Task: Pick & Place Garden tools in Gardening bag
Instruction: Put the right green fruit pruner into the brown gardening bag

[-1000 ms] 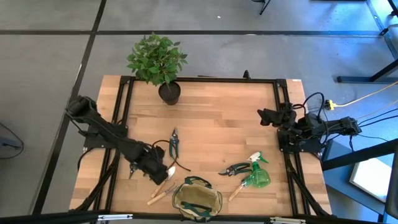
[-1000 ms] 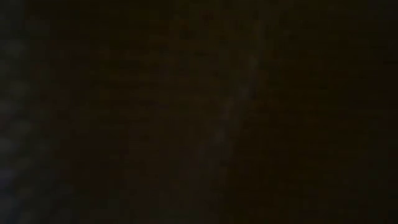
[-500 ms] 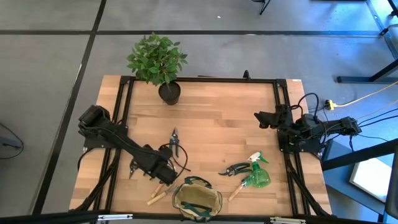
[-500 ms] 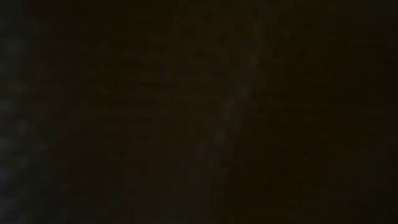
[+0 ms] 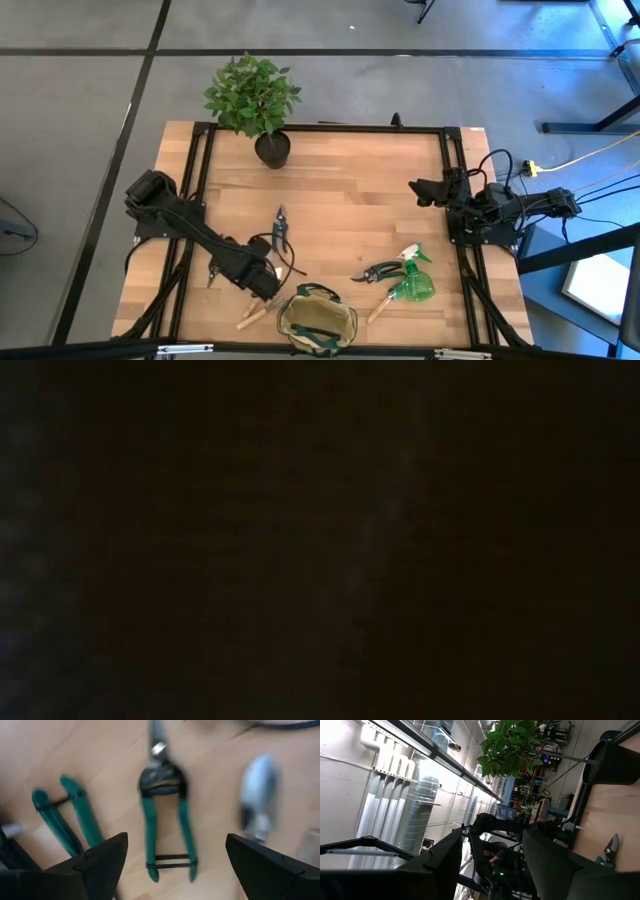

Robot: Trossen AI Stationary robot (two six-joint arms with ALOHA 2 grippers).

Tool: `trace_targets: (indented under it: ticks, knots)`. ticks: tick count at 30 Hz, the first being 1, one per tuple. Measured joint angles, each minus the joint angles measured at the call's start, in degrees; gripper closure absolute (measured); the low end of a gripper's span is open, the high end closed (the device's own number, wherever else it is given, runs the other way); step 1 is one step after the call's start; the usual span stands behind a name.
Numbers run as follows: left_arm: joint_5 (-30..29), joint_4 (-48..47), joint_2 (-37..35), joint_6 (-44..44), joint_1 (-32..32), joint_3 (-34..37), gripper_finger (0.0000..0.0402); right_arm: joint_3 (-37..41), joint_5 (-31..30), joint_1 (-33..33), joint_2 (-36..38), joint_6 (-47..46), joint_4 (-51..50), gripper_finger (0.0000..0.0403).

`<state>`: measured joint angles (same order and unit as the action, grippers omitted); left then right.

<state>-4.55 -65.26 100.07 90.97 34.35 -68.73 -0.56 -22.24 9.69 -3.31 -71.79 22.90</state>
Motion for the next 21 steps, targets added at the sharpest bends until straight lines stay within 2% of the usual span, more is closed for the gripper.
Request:
trace_targets:
  ticks: [4,6,9,14,21]
  knots:
    - [4.6,9.7,0.0,2.9,1.1,6.2,0.0068,0.0,0.0,0.0,0.0,0.0,0.0,0.0194]
    - [5.1,14.3,0.0,2.8,1.6,7.7,0.0068,0.0,0.0,0.0,0.0,-0.2,0.0,0.0194]
    - [4.2,14.5,0.0,2.9,2.1,8.2,0.0068,0.0,0.0,0.0,0.0,-1.3,0.0,0.0194]
    - [1.7,9.5,0.0,1.3,1.9,8.5,0.0068,0.0,0.0,0.0,0.0,-1.3,0.0,0.0194]
    - [2.0,16.5,-0.2,-1.9,0.5,12.8,0.0068,0.0,-0.1,0.0,0.0,-1.3,0.0,0.0194]
